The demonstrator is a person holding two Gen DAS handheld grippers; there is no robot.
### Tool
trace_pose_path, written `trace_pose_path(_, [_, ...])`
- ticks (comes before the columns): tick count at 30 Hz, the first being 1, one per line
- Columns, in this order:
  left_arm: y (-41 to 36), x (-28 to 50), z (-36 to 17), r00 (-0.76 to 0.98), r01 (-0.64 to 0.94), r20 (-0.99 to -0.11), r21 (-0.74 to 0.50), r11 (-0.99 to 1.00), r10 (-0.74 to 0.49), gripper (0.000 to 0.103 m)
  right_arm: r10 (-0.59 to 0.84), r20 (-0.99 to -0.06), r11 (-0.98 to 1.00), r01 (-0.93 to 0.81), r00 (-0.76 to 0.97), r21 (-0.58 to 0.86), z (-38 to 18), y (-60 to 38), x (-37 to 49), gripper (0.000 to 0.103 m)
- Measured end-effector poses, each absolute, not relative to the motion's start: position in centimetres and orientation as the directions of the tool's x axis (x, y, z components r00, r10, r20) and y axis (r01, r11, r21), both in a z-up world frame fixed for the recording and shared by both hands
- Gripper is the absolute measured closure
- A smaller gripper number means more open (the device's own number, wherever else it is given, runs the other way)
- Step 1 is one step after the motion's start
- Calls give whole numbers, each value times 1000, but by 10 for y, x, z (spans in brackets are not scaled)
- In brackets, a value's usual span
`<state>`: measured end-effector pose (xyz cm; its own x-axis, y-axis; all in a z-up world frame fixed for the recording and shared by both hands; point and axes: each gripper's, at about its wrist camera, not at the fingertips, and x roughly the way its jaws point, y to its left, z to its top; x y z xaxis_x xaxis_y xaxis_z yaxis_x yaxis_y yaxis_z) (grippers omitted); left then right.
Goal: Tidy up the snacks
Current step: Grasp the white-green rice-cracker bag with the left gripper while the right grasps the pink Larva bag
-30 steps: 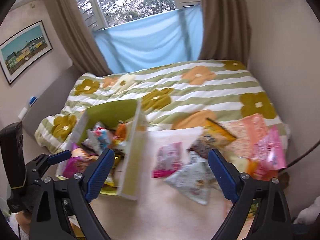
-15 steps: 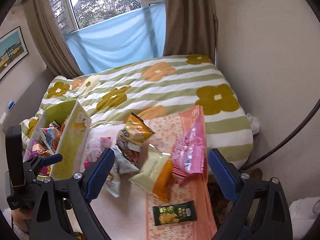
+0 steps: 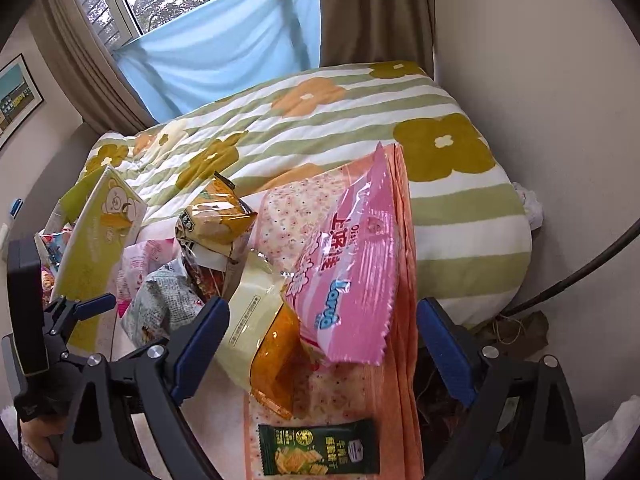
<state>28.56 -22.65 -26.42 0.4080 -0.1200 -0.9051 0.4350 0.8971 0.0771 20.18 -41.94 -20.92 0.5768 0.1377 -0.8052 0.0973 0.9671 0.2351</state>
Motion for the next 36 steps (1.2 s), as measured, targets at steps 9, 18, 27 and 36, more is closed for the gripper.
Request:
trace_pose_path(9, [-233, 291, -277, 378, 504, -916, 79, 860, -138, 21, 118, -821, 975, 92, 558, 203, -223, -412, 214, 10])
trace_pose_path(18, [-232, 288, -274, 377, 530, -917, 98, 842, -131, 40, 63, -833, 983, 110, 549, 147, -226, -408, 219, 10])
trace_pose_path(27, [-229, 281, -264, 370, 510, -916, 64, 858, -152, 41, 43, -836, 985, 119, 547, 128, -230, -411, 222, 31])
trace_pose_path(36, [-225, 275, -249, 377, 484, -912, 43, 874, -163, 41, 32, -836, 992, 82, 548, 92, -224, -404, 216, 49])
